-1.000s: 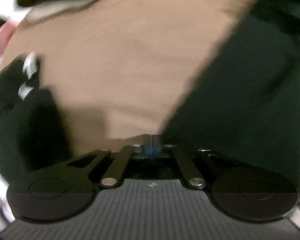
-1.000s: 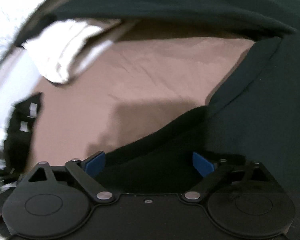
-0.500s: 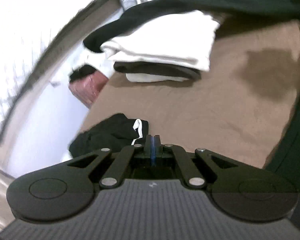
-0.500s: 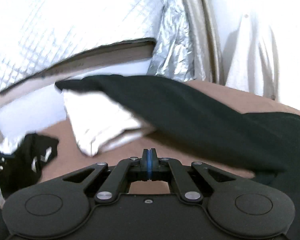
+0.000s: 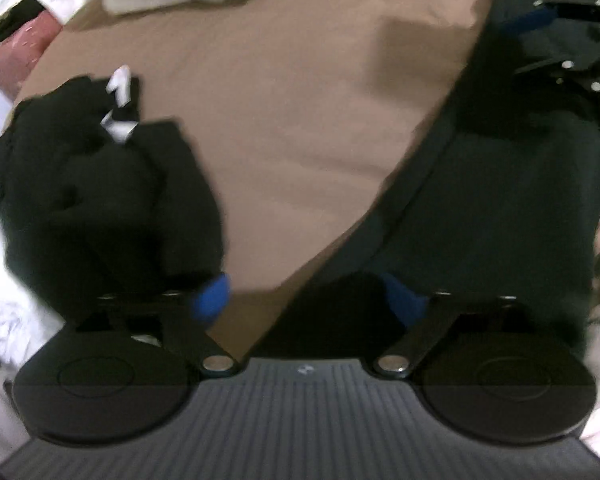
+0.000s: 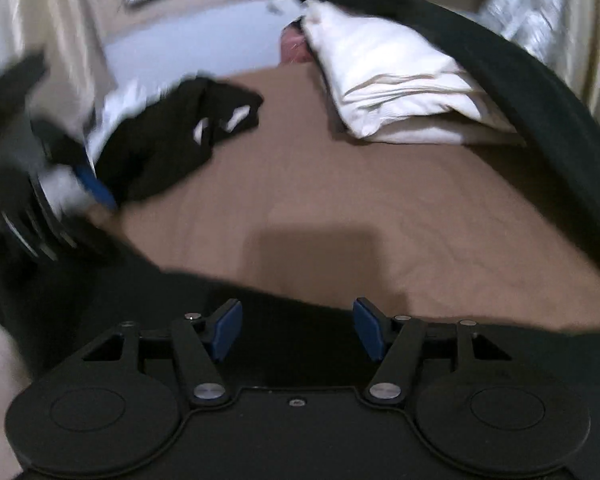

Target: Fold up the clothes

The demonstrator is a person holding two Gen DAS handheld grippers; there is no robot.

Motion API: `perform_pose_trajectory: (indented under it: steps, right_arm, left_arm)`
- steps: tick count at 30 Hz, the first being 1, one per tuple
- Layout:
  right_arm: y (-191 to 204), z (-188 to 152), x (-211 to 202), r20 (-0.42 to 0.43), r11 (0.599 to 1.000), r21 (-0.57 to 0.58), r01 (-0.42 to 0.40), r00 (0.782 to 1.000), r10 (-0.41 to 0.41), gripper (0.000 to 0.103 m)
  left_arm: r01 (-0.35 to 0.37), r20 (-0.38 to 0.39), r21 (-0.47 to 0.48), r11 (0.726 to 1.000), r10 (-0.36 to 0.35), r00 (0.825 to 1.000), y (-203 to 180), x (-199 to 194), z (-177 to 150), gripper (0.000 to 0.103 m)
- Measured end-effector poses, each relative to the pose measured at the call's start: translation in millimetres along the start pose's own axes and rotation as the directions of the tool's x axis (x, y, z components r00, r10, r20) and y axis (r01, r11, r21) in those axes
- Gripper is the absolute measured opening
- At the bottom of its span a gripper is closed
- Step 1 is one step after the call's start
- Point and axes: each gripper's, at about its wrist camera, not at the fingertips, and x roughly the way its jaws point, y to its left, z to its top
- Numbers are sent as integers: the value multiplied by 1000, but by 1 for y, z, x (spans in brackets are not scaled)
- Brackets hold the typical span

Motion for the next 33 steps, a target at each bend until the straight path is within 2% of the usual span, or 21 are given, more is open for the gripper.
perform_pose_trajectory:
  steps: [2,4,7,9,10,11,13,15,16,17,18,19,20,21,22,24,27,30,31,32,33]
  right_arm:
    - [4,-4,3,-14,998,-61,5,1000,-6,67]
    - [3,-6,3,-21,995,-102,-17,1000,15,67]
    - [8,-2,10,-38,984,-179,-20,999,14,67]
    - [9,2,22,-49,979,-203,-6,999,-4,69]
    - [10,5,30,-56,978,-208,-2,998,-10,78]
    - [10,7,38,-64,978,-207,8,998,-22,92]
    - [6,7,55,-81,985,-168,26,996,-40,103]
    - [-2,5,68,-94,996,-89,14,995,-22,103]
    - [-4,3,68,-91,998,-66,3,996,-9,99]
    - [-6,2,64,-84,999,-52,-9,996,5,86]
    - [-3,0,58,-74,998,-54,-12,997,8,74]
    - [2,-3,50,-62,998,-65,-11,998,7,47]
    - [6,-6,43,-51,997,-76,-10,999,6,22]
    - [8,-5,36,-25,996,-84,12,1000,-14,16]
    - [9,-2,30,9,995,-90,43,999,-43,9]
    - [12,4,17,78,989,-98,107,992,-100,7]
    - [15,13,-2,180,974,-103,202,967,-182,7]
    - [1,41,-11,286,963,-26,270,925,-251,8]
    - [-7,50,-8,293,959,17,282,916,-274,15]
    - [-14,54,-1,267,948,57,312,911,-315,40]
    - [-21,56,7,223,932,95,351,905,-363,54]
  left_arm:
    - [-5,-8,-56,998,4,1000,17,9,-9,96]
    - [69,-4,-175,982,-70,998,40,22,-16,96]
    - [193,44,-334,923,-190,981,65,35,-29,96]
    - [232,84,-375,898,-216,973,69,43,-36,97]
    - [251,105,-394,884,-229,968,71,46,-40,103]
    - [263,123,-408,874,-233,965,71,48,-43,103]
    - [271,141,-394,878,-234,962,65,42,-42,103]
    - [296,156,-372,880,-255,954,62,38,-41,101]
    - [308,163,-361,880,-265,950,60,36,-40,87]
    - [320,170,-350,881,-276,946,59,34,-40,49]
    - [332,177,-338,881,-287,941,57,32,-39,25]
    - [344,184,-327,880,-297,937,55,30,-38,2]
    - [336,189,-303,892,-289,939,51,27,-37,2]
    - [275,194,-253,928,-229,954,40,19,-32,1]
    - [228,213,-234,945,-179,961,34,11,-27,1]
    - [137,256,-204,969,-82,963,24,-5,-18,1]
    - [46,366,-230,972,42,930,26,-41,-7,1]
    - [-31,459,-270,962,157,874,29,-75,6,2]
    - [-34,460,-306,952,179,870,36,-76,12,2]
    - [-69,434,-361,930,233,870,43,-70,19,2]
    - [-134,393,-411,902,308,866,49,-59,27,4]
